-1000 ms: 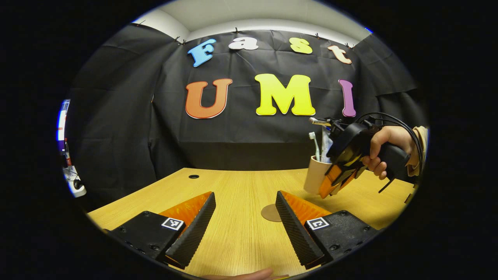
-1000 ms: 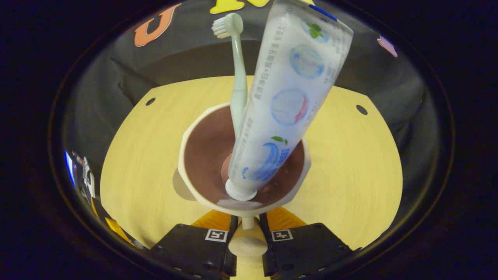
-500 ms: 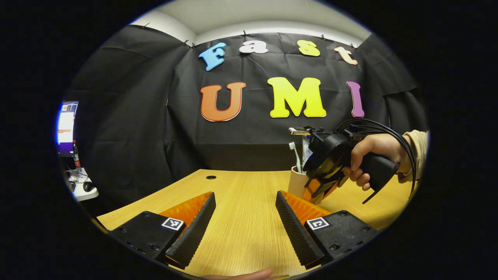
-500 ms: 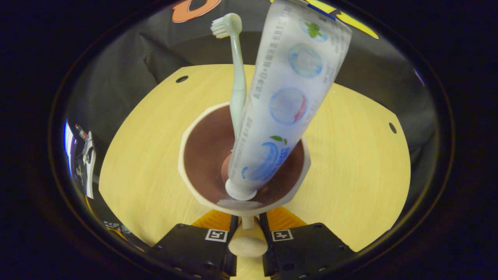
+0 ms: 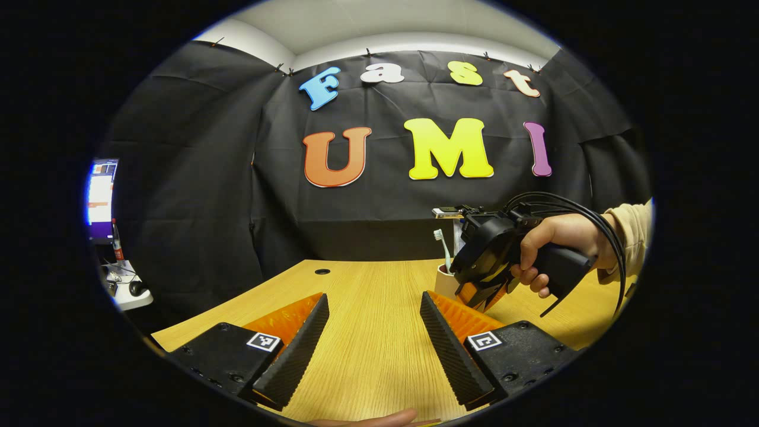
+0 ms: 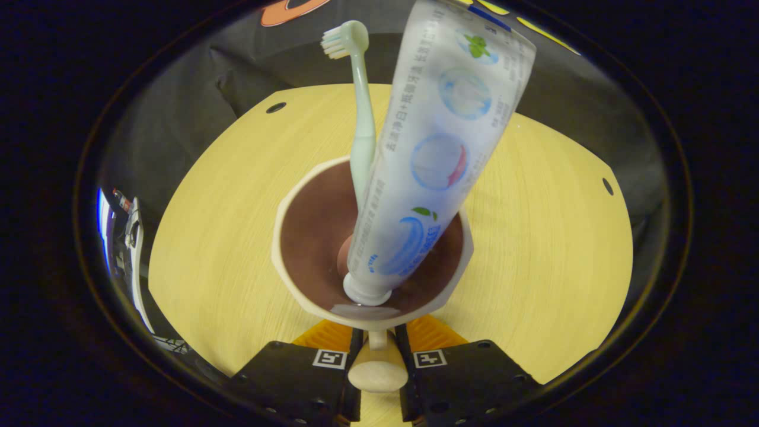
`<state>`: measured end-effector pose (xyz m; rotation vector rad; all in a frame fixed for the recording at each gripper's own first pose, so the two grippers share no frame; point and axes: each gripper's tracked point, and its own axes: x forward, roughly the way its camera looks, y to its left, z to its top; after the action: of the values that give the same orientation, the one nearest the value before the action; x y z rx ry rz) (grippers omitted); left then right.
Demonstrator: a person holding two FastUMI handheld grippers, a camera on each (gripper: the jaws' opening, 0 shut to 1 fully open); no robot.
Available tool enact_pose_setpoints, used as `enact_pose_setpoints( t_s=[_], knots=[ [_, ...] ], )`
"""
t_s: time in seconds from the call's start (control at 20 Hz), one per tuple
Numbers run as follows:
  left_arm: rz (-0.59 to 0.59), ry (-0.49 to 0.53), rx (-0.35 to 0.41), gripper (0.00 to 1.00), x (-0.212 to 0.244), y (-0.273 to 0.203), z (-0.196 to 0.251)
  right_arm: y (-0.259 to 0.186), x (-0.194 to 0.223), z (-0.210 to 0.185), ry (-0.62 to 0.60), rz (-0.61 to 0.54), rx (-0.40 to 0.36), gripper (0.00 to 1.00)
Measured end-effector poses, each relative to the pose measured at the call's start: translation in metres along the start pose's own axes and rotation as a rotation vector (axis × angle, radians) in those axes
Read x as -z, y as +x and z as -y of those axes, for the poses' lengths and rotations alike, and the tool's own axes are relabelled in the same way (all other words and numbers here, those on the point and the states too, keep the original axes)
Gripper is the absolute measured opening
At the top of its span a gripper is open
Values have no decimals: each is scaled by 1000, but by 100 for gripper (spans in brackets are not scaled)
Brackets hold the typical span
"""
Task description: Put the toothbrush and toothpaste on the desktop into the cup, then pick up the cup and place it on the coaster on the desktop.
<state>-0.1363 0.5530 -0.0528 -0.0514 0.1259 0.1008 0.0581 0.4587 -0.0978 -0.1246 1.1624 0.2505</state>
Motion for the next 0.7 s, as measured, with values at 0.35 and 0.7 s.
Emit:
enact_pose_setpoints(
  t_s=[0.35,0.7],
  knots=[
    [-35,4,28,98,10,6,-5,-14,-11,2,39,53,-12,32],
    [-31,46,21,98,2,-2,-13,-47,-33,-1,85,221,7,96]
  ],
)
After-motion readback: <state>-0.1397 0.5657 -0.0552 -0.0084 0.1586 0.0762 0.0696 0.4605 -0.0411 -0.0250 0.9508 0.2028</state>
